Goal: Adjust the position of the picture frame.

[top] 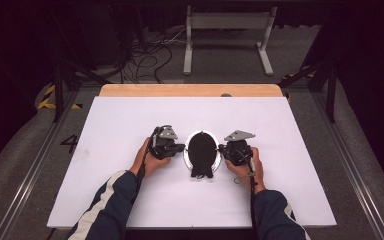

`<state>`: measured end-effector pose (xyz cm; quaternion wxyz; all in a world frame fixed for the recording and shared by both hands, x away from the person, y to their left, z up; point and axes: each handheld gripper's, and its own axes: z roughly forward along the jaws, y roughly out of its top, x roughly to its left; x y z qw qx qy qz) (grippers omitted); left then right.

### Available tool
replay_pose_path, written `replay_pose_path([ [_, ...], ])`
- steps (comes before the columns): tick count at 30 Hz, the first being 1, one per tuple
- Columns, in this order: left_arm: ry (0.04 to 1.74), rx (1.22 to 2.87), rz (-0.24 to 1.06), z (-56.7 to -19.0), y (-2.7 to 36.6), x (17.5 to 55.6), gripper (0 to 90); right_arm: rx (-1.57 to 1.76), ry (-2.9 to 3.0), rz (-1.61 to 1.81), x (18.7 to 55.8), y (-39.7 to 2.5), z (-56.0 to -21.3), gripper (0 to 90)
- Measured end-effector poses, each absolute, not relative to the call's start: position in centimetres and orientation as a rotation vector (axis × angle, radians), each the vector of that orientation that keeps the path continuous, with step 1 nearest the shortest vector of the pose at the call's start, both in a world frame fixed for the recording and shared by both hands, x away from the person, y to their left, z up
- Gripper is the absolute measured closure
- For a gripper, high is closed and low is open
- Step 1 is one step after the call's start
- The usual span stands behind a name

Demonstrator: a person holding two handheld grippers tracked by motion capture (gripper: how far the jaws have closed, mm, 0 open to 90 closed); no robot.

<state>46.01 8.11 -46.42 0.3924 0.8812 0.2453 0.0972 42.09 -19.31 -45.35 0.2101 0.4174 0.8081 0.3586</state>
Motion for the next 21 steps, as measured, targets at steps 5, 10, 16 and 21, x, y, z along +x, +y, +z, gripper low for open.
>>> replay_pose_path([
  [5,0.659,2.189,0.326,-45.9,9.2,45.2,86.1,1.183,2.227,1.047,41.8,-20.3,-45.0,89.0],
  [10,0.615,2.167,0.378,-44.6,11.7,42.9,83.0,1.138,2.242,1.079,40.5,-21.9,-44.4,87.6],
  [16,0.556,2.199,0.464,-43.4,15.0,40.3,75.2,1.091,2.256,1.069,39.3,-22.5,-43.9,85.6],
  [21,0.594,2.2,0.442,-44.2,17.8,39.4,68.2,1.045,2.278,1.068,38.7,-22.5,-43.8,85.6],
])
